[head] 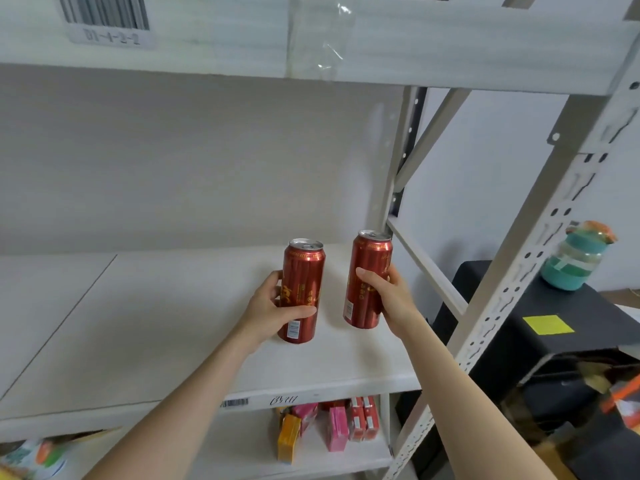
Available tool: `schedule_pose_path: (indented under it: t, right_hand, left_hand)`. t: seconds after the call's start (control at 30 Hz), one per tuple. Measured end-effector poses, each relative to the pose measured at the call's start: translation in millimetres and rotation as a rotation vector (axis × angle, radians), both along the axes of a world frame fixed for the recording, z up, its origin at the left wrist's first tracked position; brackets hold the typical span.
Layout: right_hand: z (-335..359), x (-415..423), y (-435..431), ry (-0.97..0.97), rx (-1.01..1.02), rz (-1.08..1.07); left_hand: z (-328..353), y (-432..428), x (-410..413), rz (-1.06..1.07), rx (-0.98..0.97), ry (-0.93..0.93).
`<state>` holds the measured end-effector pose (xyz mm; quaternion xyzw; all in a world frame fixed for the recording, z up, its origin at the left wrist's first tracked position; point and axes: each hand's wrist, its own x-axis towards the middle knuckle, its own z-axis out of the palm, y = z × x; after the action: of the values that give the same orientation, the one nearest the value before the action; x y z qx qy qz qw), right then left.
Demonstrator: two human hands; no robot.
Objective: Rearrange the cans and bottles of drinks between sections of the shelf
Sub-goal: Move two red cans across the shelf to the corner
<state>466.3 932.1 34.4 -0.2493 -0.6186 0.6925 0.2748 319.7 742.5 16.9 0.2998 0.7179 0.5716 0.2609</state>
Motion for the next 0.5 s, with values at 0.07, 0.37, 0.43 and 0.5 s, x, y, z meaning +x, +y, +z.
schedule_pose_path:
  t: [0.07,0.37,0.43,0.5]
  right_hand:
    - [-3.4,-14.7,17.6,0.018,0.018,0.023]
    - [-23.5,-76.3,91.8,0.036,0.057,0.038]
    - [-28.8,-87.4,104.8,0.039,0.062,0.031]
    - [-33.3,-97.0,115.2,0.042,0.059,0.020]
  left_hand:
    - [-4.4,14.4,-8.9,0.014,0.007,0.012]
    - [-33.7,72.6,-46.3,0.055,0.070,0.032]
    - [-38.7,82.8,-52.7,0.070,0.086,0.041]
    - [-42.9,90.8,-57.3,0.078,0.096,0.050]
